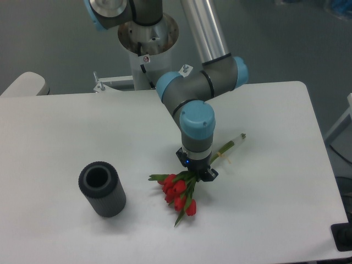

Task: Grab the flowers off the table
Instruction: 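Lift the grasped tulip bunch up off the table toward the black vase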

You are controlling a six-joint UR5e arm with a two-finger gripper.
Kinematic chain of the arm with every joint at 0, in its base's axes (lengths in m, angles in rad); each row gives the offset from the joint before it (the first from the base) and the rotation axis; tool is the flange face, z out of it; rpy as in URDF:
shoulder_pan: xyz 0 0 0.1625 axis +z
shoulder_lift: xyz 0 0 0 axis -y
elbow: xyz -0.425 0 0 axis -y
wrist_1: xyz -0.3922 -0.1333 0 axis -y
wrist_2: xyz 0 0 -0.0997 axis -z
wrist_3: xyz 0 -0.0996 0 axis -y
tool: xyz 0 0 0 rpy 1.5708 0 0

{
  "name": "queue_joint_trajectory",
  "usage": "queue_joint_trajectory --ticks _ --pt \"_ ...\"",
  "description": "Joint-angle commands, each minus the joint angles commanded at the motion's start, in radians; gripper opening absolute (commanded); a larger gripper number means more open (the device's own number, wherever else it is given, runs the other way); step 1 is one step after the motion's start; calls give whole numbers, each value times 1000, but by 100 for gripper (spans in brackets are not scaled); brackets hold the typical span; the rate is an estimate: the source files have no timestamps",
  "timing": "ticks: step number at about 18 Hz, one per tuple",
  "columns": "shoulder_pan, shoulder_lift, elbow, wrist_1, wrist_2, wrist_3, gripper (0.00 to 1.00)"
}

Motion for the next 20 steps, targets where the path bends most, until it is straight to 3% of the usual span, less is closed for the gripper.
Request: queue_joint_trajectory --ticks 9,13,20 --pt "9 52 121 0 -339 -17 26" --pt "31 81 127 0 -488 -24 26" --pt "104 83 129 2 -675 -55 26"
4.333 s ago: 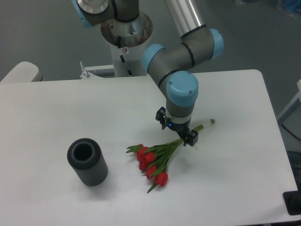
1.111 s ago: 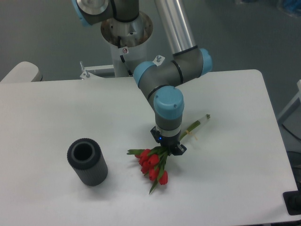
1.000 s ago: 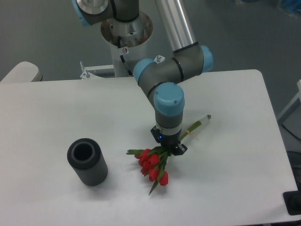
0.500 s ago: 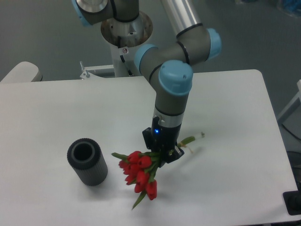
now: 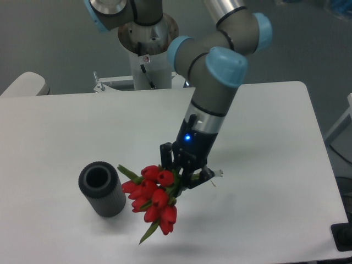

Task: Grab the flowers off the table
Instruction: 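Lift the grasped tulip bunch up off the table toward the black vase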

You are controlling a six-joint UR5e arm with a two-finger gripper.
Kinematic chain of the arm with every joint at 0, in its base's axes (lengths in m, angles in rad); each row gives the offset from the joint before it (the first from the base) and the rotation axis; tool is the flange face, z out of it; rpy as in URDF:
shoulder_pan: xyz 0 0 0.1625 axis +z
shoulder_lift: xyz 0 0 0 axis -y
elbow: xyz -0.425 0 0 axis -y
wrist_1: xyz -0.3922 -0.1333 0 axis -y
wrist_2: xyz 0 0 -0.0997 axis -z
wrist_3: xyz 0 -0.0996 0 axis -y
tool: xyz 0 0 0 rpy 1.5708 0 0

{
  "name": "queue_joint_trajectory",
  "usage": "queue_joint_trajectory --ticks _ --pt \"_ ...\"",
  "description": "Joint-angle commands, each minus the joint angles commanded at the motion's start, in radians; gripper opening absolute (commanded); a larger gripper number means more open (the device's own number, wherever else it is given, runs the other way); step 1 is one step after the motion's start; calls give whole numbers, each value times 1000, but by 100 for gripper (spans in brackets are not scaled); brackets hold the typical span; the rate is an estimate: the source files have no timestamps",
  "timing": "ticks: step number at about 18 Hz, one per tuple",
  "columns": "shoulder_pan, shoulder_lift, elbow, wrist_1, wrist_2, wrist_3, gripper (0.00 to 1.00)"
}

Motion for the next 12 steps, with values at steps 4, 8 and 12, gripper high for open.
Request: queue_joint_trajectory --ticks 4,8,12 --pt "20 0 -3 0 -23 2 26" --pt "40 0 -9 2 -65 2 26" --pt "51 0 -12 2 -83 3 26"
